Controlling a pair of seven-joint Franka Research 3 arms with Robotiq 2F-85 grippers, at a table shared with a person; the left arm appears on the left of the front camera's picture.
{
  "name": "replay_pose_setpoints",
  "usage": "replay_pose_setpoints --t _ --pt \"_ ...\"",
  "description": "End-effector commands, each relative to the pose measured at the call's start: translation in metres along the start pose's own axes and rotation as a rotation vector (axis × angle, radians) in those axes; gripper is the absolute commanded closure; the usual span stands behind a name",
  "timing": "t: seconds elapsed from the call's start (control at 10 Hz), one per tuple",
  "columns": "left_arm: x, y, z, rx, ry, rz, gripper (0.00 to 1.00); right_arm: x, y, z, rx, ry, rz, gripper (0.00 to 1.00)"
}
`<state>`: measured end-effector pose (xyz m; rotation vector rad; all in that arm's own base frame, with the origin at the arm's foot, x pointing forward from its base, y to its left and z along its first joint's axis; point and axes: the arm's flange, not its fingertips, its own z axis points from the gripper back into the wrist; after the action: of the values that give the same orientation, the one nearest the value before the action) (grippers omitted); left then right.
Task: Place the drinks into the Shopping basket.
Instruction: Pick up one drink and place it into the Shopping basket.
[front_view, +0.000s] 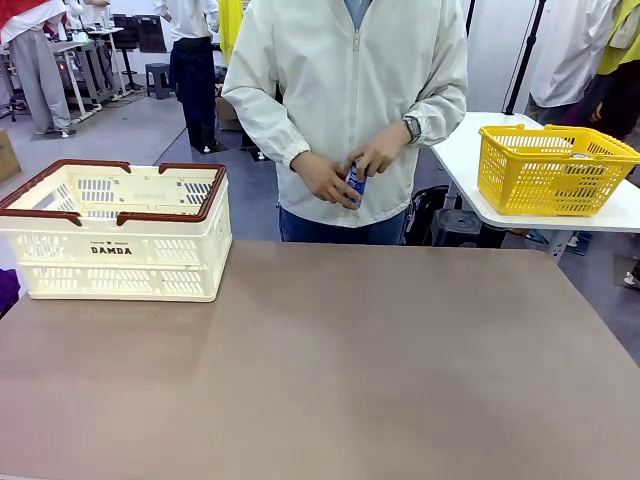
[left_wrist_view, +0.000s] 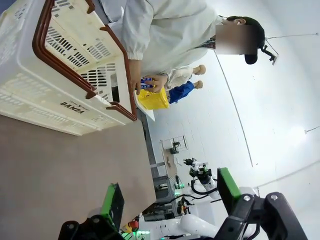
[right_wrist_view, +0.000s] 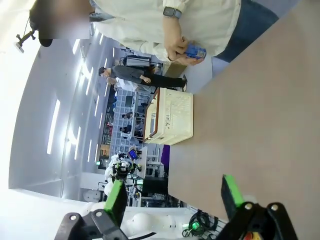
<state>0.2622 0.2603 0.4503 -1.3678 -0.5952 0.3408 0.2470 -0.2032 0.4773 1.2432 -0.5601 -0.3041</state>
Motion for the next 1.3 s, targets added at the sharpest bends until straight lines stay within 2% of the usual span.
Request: replay_pose_setpoints --t 0.0,1.2 --pt "0.0000 0.0016 0.0031 -0.001 0.009 -0.010 0.00 0.0016 0.0010 0.0040 0.002 0.008 0.031 0.00" --pt "0.0000 0.0016 0.0031 -0.001 0.009 -0.010 0.00 0.0016 0.0010 0.0040 0.002 0.008 0.031 0.00"
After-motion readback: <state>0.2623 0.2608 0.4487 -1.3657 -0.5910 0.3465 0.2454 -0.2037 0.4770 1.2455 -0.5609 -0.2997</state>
